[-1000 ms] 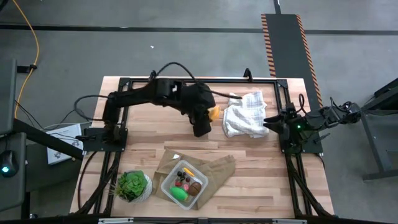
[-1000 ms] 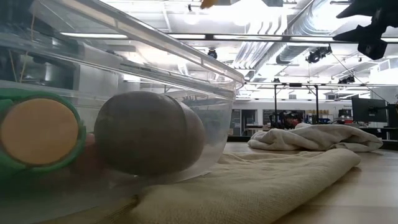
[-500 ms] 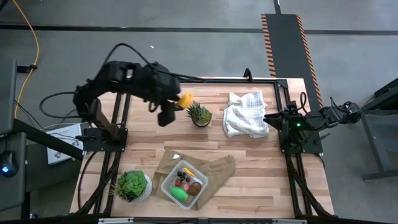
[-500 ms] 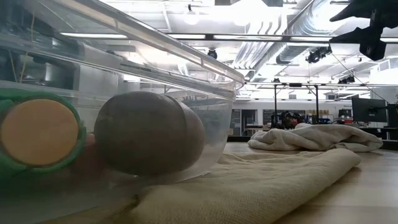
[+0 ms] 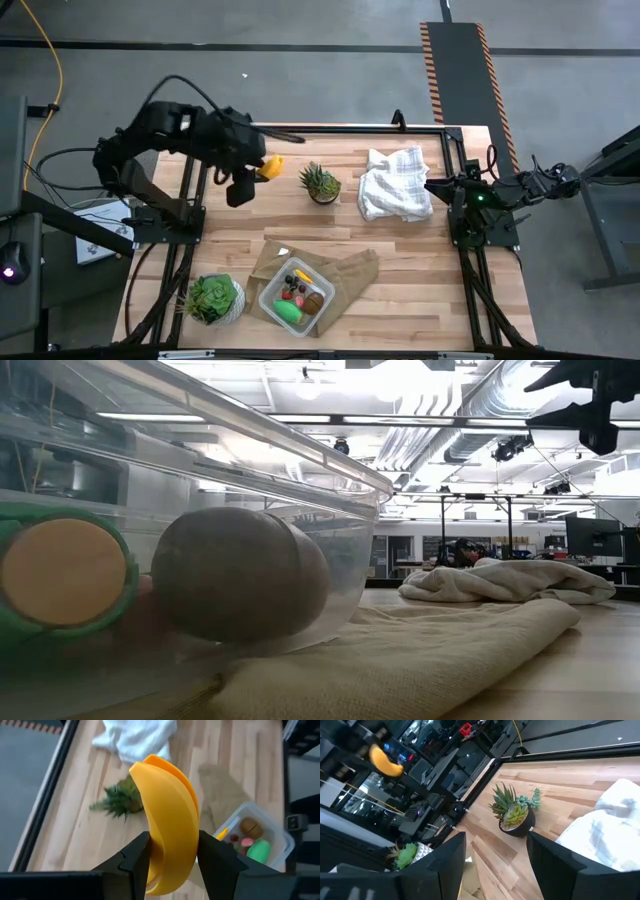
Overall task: Pick and placing Produce into tupperware
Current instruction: Put the banana into the container
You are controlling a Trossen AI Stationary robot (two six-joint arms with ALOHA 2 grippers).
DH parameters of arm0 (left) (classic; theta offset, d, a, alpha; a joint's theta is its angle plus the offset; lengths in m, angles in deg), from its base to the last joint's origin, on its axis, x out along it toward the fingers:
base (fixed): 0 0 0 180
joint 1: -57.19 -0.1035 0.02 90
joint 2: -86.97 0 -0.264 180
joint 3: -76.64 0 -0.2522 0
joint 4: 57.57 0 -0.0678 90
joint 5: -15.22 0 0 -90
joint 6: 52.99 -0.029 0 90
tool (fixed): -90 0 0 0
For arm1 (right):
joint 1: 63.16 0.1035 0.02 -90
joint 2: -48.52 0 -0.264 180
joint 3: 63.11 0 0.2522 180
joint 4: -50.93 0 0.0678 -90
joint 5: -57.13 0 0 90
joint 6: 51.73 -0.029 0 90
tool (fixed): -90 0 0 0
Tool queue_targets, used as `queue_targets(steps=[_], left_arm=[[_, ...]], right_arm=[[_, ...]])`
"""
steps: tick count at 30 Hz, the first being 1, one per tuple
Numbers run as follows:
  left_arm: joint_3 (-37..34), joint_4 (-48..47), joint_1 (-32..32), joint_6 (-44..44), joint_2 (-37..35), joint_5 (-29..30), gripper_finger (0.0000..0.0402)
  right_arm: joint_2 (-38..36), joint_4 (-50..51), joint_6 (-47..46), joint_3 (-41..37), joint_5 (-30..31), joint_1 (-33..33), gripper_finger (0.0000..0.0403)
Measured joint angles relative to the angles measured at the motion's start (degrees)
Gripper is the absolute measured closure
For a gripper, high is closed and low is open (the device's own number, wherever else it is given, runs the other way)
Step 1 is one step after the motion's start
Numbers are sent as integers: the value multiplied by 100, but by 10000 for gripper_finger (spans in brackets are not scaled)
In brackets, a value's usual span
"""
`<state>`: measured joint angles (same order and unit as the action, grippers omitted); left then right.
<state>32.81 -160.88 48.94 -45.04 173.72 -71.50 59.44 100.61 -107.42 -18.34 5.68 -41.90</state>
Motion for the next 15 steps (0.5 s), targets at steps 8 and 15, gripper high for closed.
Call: queue_targets(steps=[8,15], left_arm=[[-3423,2093,2,497,-1354,-735,264],[-6410,4631,52,1700,-2487,-1982,264]], right_arm=[[160,-121,-176,0,52,0,201],[582,-124,-451,0,17,0,201]])
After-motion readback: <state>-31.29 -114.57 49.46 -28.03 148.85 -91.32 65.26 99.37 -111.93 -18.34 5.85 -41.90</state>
